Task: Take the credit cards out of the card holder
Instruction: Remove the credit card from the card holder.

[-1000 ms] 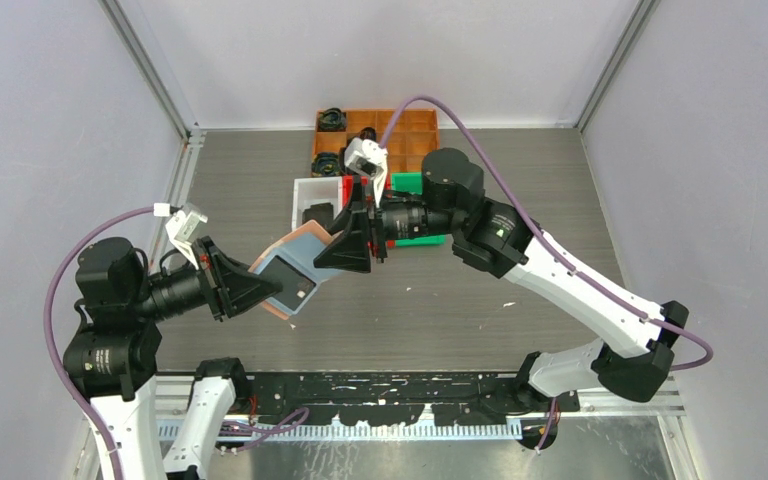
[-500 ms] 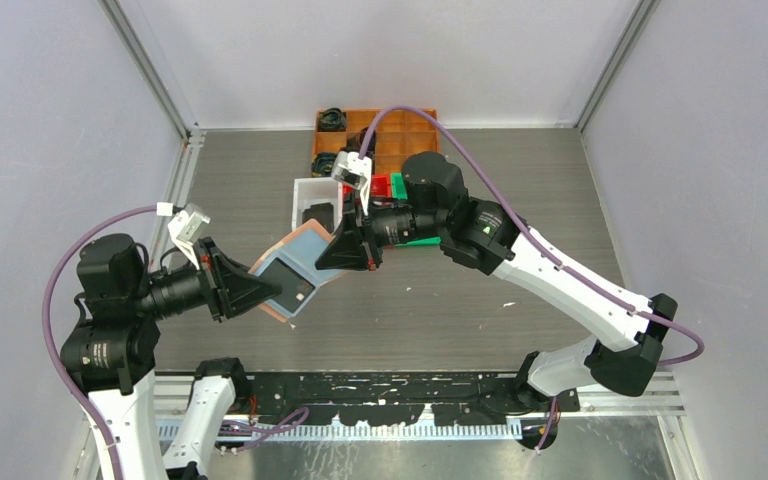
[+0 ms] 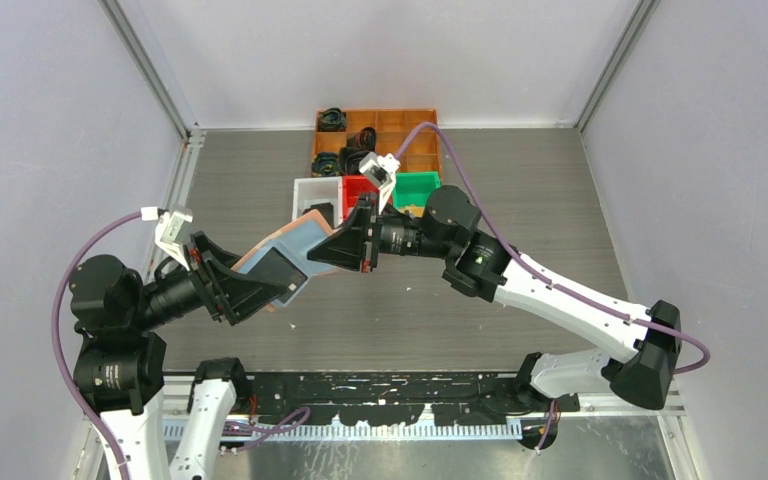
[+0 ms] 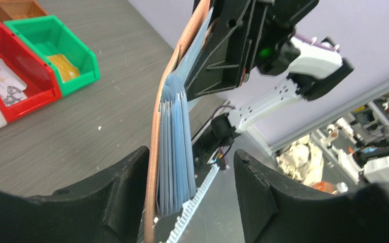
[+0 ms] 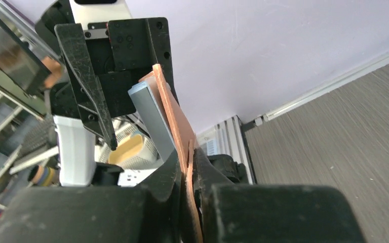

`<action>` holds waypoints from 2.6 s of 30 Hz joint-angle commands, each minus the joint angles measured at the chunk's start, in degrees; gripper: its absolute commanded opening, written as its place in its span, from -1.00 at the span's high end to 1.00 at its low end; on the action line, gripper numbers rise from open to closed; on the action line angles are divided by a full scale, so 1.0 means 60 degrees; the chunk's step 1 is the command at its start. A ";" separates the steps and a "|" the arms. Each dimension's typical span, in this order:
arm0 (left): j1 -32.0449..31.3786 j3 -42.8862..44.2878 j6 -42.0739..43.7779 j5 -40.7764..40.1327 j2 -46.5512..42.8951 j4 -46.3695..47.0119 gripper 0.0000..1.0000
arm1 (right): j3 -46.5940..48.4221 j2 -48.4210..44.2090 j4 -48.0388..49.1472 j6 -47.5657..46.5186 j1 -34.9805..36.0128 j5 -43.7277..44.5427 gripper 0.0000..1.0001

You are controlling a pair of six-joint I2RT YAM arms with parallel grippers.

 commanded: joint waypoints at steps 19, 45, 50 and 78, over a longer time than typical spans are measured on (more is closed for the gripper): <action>-0.0024 -0.0653 -0.2551 -0.1422 -0.0469 0.2465 -0.21 | -0.1199 -0.0818 0.4789 0.2783 0.0031 0.1593 0.99; -0.0026 -0.0493 -0.2669 -0.2030 -0.0321 0.3347 0.26 | -0.1219 -0.0218 0.4776 0.2537 0.0679 0.1742 0.99; -0.0023 -0.0525 -0.2672 -0.1822 -0.0281 0.3394 0.35 | -0.1415 -0.0177 0.5003 0.2660 0.0784 0.1997 0.99; -0.0025 0.1868 0.4105 -0.0442 0.2499 -0.3980 0.90 | -0.0148 0.0346 0.1313 0.3455 -0.0075 -0.0429 -0.14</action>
